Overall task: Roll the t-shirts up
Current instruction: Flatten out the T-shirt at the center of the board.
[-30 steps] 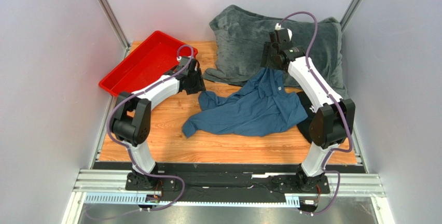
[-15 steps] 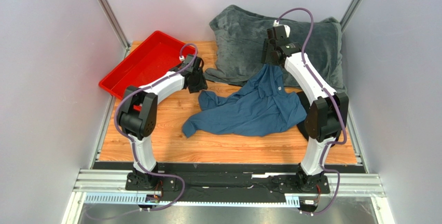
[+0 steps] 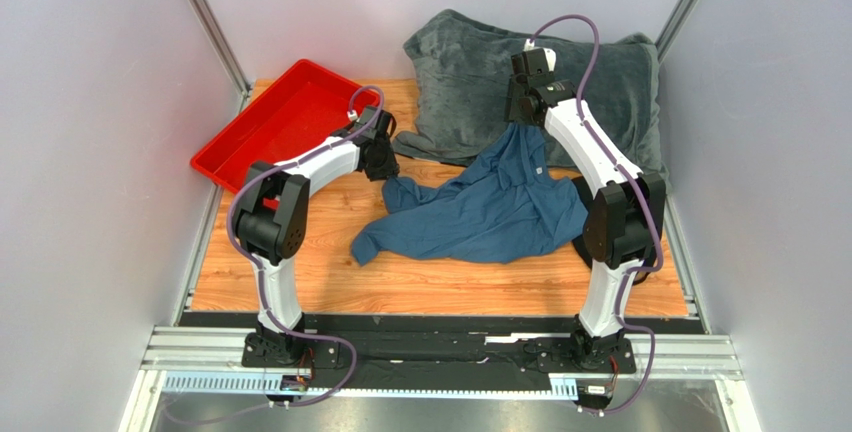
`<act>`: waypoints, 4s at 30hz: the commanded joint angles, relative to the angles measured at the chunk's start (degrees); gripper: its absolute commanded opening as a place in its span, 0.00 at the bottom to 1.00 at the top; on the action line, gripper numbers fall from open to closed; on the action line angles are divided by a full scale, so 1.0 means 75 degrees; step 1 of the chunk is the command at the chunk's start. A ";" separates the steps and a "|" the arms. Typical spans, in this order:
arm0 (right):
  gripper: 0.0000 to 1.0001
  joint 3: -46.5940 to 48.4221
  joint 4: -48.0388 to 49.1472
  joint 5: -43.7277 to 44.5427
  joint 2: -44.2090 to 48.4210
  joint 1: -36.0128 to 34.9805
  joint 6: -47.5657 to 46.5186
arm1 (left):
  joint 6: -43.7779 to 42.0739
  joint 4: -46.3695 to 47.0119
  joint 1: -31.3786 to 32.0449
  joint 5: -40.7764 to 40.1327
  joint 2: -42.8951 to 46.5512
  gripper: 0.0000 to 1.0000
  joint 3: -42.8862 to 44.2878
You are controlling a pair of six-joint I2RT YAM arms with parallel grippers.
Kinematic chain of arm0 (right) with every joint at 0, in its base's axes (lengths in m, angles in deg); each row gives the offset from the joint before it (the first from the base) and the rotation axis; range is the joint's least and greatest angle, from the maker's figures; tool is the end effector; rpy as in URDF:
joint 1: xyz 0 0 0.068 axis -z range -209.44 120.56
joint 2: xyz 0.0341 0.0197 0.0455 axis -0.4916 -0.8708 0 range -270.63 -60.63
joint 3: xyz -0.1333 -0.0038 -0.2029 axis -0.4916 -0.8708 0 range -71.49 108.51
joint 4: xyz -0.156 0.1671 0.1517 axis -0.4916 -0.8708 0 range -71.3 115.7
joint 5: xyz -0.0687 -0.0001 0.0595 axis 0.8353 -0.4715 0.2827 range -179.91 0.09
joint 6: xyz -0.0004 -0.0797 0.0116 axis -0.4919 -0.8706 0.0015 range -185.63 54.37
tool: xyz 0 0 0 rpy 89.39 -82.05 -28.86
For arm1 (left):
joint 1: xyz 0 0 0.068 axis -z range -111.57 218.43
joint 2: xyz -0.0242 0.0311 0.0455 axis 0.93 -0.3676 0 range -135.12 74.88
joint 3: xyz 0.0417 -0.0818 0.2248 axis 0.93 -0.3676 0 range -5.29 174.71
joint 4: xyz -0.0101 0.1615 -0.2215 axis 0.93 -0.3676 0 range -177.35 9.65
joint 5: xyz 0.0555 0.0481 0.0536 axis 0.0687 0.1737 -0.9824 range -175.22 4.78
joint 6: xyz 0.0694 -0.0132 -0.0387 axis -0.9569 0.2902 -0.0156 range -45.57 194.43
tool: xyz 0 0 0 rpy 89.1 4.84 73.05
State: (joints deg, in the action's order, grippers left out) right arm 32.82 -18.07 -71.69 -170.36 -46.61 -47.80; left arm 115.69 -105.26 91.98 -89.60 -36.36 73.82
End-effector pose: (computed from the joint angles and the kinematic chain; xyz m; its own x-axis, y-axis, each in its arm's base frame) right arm 0.4396 0.1131 0.2619 -0.7145 0.0838 -0.6946 0.1405 0.9898 -0.0252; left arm 0.3994 -0.1684 0.1235 -0.8157 -0.3618 -0.4513 -0.2365 0.9206 -0.3106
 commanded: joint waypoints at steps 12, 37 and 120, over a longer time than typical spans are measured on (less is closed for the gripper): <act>0.39 0.0973 0.0164 0.0395 -0.0591 0.0027 -0.0103 | -0.0039 0.0040 0.0059 -0.0189 0.0008 0.06 0.0315; 0.00 0.0975 -0.0902 0.0513 0.2688 0.0039 0.0353 | -0.0813 -0.1600 0.0047 -0.2929 0.4304 0.00 -0.0130; 0.00 0.2240 0.1089 -0.4093 -0.0275 0.1949 0.2170 | -0.1949 0.0309 -0.1734 -0.0788 0.1977 0.00 0.2283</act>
State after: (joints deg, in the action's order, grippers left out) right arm 49.30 -13.37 -100.81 -174.82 -32.51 -32.68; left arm 101.31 -102.90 80.81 -99.43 -23.86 89.03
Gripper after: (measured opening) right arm 0.017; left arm 0.009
